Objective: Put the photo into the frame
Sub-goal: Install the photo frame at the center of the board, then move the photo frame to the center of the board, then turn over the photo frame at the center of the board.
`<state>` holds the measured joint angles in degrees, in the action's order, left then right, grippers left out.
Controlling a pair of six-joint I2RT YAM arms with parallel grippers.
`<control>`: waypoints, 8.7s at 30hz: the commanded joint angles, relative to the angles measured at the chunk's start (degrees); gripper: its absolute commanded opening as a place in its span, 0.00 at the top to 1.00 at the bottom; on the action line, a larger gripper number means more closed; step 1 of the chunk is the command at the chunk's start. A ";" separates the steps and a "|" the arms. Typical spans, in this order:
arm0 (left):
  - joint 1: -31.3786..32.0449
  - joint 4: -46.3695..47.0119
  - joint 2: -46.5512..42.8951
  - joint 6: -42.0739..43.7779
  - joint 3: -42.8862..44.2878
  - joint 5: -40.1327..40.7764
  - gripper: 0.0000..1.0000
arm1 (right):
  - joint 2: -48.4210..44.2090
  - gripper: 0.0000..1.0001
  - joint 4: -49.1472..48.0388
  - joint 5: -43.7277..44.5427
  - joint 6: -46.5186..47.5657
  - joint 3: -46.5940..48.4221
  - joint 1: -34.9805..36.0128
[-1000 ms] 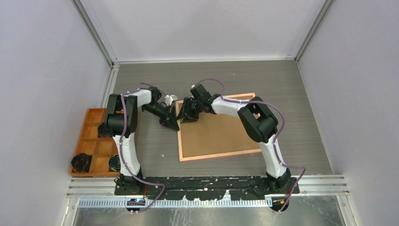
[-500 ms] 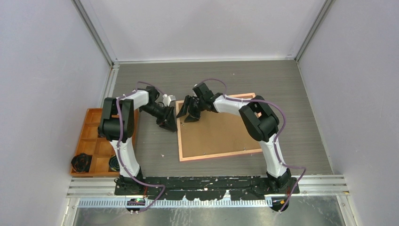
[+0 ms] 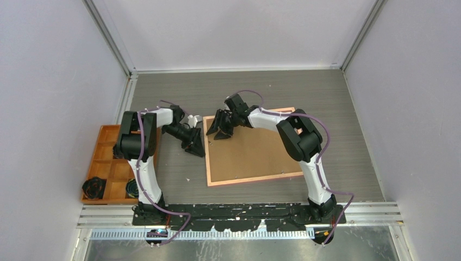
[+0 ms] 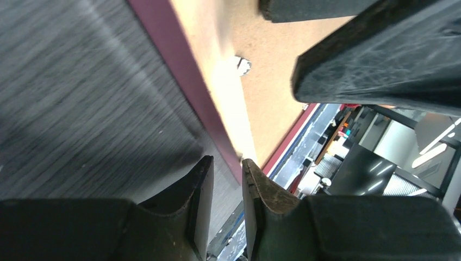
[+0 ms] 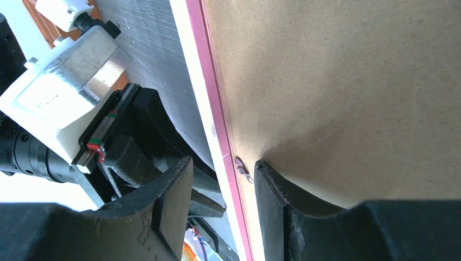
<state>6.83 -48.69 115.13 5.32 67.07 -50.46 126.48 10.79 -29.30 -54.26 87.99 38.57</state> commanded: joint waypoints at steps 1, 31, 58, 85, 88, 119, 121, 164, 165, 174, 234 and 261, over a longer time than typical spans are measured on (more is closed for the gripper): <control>-0.06 0.56 -0.25 1.72 0.08 -5.86 0.72 | 0.48 0.49 1.87 -0.67 2.04 1.87 0.19; 0.68 4.84 3.26 -3.58 1.40 6.78 0.82 | 3.80 0.53 6.92 -1.80 7.69 5.93 1.34; 1.17 4.43 3.84 -3.48 2.21 7.87 0.83 | 7.21 0.57 9.66 -8.00 9.06 8.32 3.60; -3.23 -10.73 -3.70 5.66 11.49 6.58 0.68 | -26.28 0.15 25.53 20.55 36.29 -7.36 7.89; -3.85 -13.87 -5.01 7.69 12.88 6.56 0.65 | -31.37 0.13 27.17 25.05 38.77 -13.66 13.85; -4.65 -22.92 -23.68 12.81 9.76 8.54 0.42 | -23.44 0.31 21.60 41.16 53.44 -18.73 33.93; -5.23 -22.99 -23.87 12.64 10.19 8.61 0.42 | -22.77 0.32 20.59 40.58 53.58 -18.57 33.52; -12.16 -24.68 -28.03 30.21 5.31 4.12 0.15 | -19.77 0.43 11.61 33.68 52.42 -15.34 17.77; -12.13 -24.25 -28.34 30.88 4.69 4.05 0.15 | -19.92 0.43 11.48 33.49 52.33 -15.63 17.77; -12.11 -23.88 -29.95 37.42 3.30 3.80 0.13 | -22.24 0.43 10.50 31.32 51.63 -20.29 17.77; 14.93 35.95 -58.47 82.91 -24.85 28.49 0.52 | -29.84 0.90 31.86 4.14 41.92 9.38 9.33; 15.76 12.76 -55.10 74.93 -0.85 23.68 0.99 | -39.50 0.22 52.13 32.39 65.75 16.38 16.78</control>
<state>22.74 -39.31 61.52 82.06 61.91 -21.91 86.35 57.43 -6.59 4.01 103.11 51.24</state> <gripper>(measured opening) 0.259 0.779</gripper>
